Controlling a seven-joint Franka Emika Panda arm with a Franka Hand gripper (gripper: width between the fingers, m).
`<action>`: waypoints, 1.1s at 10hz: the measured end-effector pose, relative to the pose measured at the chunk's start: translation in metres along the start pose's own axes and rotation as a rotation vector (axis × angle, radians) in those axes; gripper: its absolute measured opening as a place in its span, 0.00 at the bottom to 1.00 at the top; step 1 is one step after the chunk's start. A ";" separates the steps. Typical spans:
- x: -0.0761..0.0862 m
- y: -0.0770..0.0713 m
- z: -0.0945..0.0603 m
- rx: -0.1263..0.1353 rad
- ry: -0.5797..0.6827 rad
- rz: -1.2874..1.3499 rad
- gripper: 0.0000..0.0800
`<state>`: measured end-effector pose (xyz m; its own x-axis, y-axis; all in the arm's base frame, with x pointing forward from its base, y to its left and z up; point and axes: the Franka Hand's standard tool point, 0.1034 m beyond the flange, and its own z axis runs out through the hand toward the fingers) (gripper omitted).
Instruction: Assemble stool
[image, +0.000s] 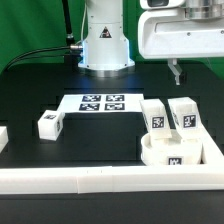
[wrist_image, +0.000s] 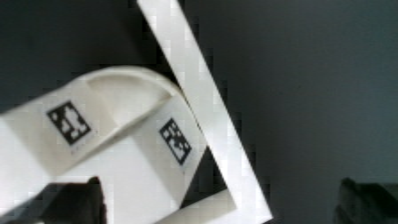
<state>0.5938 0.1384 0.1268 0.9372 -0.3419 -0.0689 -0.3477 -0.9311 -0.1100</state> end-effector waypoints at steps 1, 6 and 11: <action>0.000 0.000 0.000 -0.001 0.000 -0.068 0.81; 0.003 0.005 0.003 -0.042 0.022 -0.590 0.81; 0.008 0.008 0.000 -0.075 0.019 -0.981 0.81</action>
Offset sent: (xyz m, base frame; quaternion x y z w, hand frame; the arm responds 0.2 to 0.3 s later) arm -0.0095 -0.0067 -0.0101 -0.0430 0.0275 -0.2848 0.9572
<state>0.5984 0.1282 0.1250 0.8098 0.5857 0.0353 0.5867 -0.8085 -0.0463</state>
